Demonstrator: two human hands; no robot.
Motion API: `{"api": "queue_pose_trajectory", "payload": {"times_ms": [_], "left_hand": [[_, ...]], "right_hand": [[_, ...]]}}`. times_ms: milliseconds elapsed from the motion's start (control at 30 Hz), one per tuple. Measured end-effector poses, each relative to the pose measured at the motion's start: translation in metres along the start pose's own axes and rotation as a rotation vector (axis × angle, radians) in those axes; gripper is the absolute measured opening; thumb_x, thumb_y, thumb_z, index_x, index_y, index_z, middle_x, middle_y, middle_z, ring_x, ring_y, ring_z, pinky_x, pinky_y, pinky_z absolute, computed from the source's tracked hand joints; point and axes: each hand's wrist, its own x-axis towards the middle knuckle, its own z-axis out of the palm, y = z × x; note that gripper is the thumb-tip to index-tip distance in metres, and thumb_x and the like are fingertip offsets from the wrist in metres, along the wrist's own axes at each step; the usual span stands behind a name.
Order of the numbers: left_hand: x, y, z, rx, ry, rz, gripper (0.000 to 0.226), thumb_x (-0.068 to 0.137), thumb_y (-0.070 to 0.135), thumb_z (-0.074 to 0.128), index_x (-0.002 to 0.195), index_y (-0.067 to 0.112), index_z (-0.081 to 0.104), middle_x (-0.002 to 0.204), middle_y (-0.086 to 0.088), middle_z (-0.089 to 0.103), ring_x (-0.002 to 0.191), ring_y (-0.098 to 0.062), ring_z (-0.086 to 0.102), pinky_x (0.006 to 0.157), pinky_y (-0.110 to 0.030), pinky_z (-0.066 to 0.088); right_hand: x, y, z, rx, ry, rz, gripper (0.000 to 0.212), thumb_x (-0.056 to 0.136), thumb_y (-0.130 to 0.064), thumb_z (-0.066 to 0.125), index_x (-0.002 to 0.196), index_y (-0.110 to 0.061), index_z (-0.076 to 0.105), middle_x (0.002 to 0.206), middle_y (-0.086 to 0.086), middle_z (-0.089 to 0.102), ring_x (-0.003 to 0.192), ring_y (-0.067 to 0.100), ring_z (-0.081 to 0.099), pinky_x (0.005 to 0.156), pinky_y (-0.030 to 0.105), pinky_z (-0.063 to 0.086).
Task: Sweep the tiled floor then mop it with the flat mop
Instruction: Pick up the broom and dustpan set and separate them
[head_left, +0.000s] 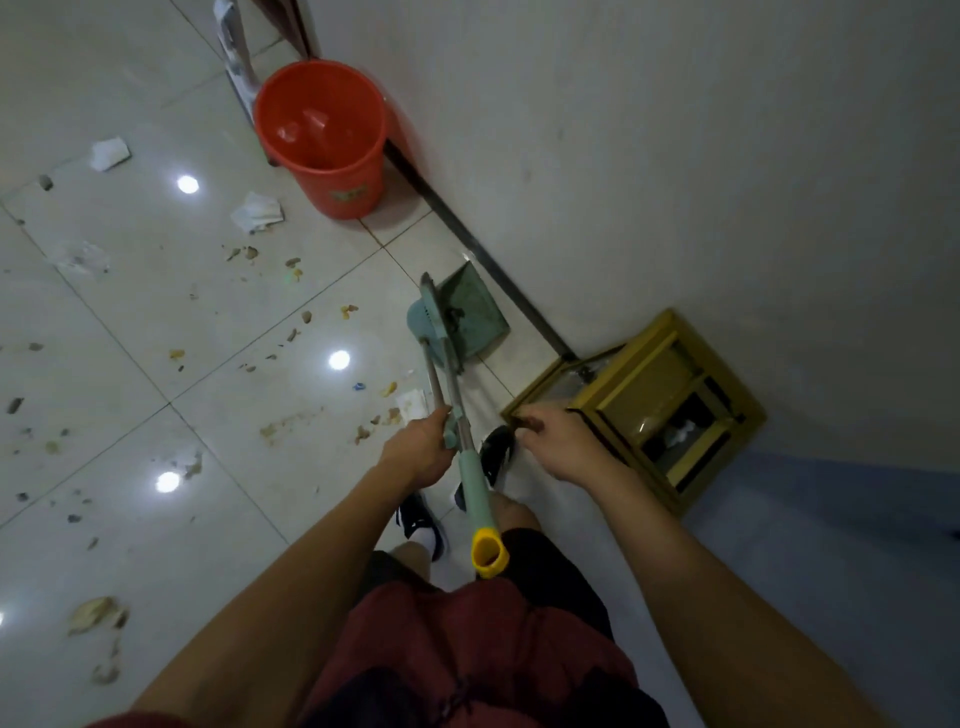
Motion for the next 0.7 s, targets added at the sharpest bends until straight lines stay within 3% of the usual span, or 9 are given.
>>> {"api": "queue_pose_trajectory", "payload": {"times_ms": [167, 300, 433, 500, 567, 633, 700], "left_hand": [[-0.019, -0.009, 0.045, 0.005, -0.018, -0.007, 0.065, 0.096, 0.04, 0.054, 0.154, 0.032, 0.026, 0.121, -0.014, 0.065, 0.101, -0.035, 0.064, 0.085, -0.045, 0.055], [-0.027, -0.008, 0.077, 0.0, 0.018, -0.024, 0.068, 0.096, 0.038, 0.055, 0.156, 0.032, 0.022, 0.124, -0.014, 0.062, 0.101, -0.036, 0.065, 0.075, -0.04, 0.053], [-0.031, -0.003, 0.103, -0.069, 0.074, -0.053, 0.073, 0.095, 0.028, 0.058, 0.158, 0.028, 0.021, 0.129, -0.016, 0.061, 0.105, -0.034, 0.064, 0.071, -0.034, 0.045], [-0.032, 0.002, 0.113, -0.116, 0.082, -0.057, 0.074, 0.096, 0.024, 0.057, 0.16, 0.025, 0.019, 0.128, -0.017, 0.061, 0.104, -0.035, 0.064, 0.073, -0.037, 0.051], [-0.033, 0.007, 0.121, -0.156, 0.059, -0.073, 0.076, 0.096, 0.022, 0.057, 0.16, 0.024, 0.016, 0.125, -0.018, 0.062, 0.101, -0.035, 0.064, 0.077, -0.043, 0.056], [-0.034, 0.012, 0.126, -0.191, 0.051, -0.098, 0.079, 0.095, 0.019, 0.058, 0.161, 0.025, 0.014, 0.119, -0.018, 0.064, 0.096, -0.034, 0.065, 0.076, -0.046, 0.057], [-0.032, 0.016, 0.129, -0.191, 0.05, -0.105, 0.082, 0.094, 0.016, 0.06, 0.161, 0.025, 0.012, 0.113, -0.018, 0.065, 0.091, -0.033, 0.066, 0.075, -0.046, 0.058]], "right_hand": [[-0.03, 0.006, 0.027, 0.081, -0.024, 0.003, 0.047, 0.098, -0.034, 0.055, 0.143, -0.019, 0.052, 0.142, 0.006, 0.055, 0.129, 0.023, 0.052, 0.106, 0.037, 0.044], [-0.046, 0.013, 0.052, 0.105, -0.047, -0.005, 0.047, 0.099, -0.035, 0.055, 0.143, -0.019, 0.053, 0.141, 0.006, 0.056, 0.127, 0.021, 0.054, 0.101, 0.032, 0.042], [-0.052, 0.028, 0.07, 0.187, -0.11, 0.048, 0.051, 0.097, -0.038, 0.056, 0.145, -0.023, 0.05, 0.134, 0.006, 0.06, 0.123, 0.024, 0.056, 0.105, 0.038, 0.046], [-0.052, 0.035, 0.076, 0.23, -0.104, 0.093, 0.052, 0.095, -0.04, 0.056, 0.145, -0.026, 0.049, 0.113, -0.003, 0.066, 0.102, 0.016, 0.063, 0.086, 0.028, 0.056], [-0.057, 0.036, 0.082, 0.281, -0.117, 0.122, 0.051, 0.095, -0.038, 0.055, 0.144, -0.026, 0.05, 0.095, -0.011, 0.061, 0.084, 0.01, 0.061, 0.069, 0.02, 0.053], [-0.06, 0.036, 0.086, 0.342, -0.132, 0.129, 0.047, 0.095, -0.035, 0.054, 0.141, -0.025, 0.053, 0.099, -0.002, 0.065, 0.085, 0.02, 0.068, 0.077, 0.036, 0.06], [-0.062, 0.037, 0.088, 0.423, -0.125, 0.151, 0.04, 0.094, -0.031, 0.054, 0.134, -0.025, 0.056, 0.099, 0.008, 0.068, 0.08, 0.03, 0.072, 0.072, 0.049, 0.062]]}}
